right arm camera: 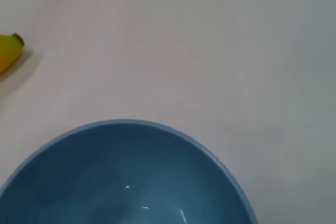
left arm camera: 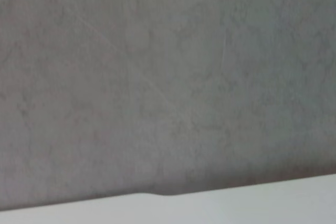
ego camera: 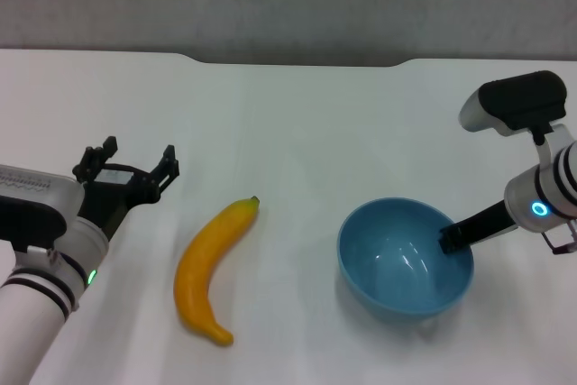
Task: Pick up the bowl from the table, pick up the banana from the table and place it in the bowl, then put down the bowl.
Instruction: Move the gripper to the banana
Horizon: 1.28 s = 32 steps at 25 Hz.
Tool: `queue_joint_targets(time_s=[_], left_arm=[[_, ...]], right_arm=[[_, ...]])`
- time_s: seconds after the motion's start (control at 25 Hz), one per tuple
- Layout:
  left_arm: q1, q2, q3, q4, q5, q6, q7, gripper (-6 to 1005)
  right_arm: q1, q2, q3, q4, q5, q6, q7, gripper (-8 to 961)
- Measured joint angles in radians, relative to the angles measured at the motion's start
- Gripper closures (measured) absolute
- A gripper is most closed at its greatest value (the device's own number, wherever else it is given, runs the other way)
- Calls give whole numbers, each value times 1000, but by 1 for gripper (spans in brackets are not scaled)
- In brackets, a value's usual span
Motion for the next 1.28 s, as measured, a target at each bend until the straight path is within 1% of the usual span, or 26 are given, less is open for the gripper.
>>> queue_joint_targets(time_s=[0.08, 0.2, 0.4, 0.6, 0.72, 0.84, 1.08, 1.16, 1.2, 1.28], left_arm=[[1, 0, 0, -9, -1, -21, -2, 109], [4, 2, 0, -42, -1, -56, -2, 110], [21, 12, -24, -130, 3, -136, 13, 110], [40, 21, -40, -181, 4, -167, 31, 110], [41, 21, -40, -183, 4, -167, 32, 110], [42, 21, -40, -184, 5, -168, 32, 109], [52, 19, -57, -179, 5, -166, 59, 111], [61, 16, -73, -180, 5, -167, 78, 112], [65, 15, -78, -182, 5, -167, 87, 112], [68, 14, -81, -184, 5, -168, 96, 113]], right_arm=[[-16, 0, 0, -13, 10, 5, 0, 916], [-67, -1, 0, -70, 40, 2, -4, 917], [-230, 1, 0, -305, 77, -7, 4, 917], [-330, 2, -12, -428, 120, 49, -9, 917], [-377, 2, -36, -459, 175, 120, -48, 918], [-407, 2, -59, -462, 261, 187, -126, 919], [-488, 0, -170, -464, 479, 372, -280, 919], [-498, -2, -195, -465, 531, 388, -298, 919], [-498, -2, -195, -465, 531, 388, -298, 919], [-493, -5, -180, -465, 549, 346, -291, 919]])
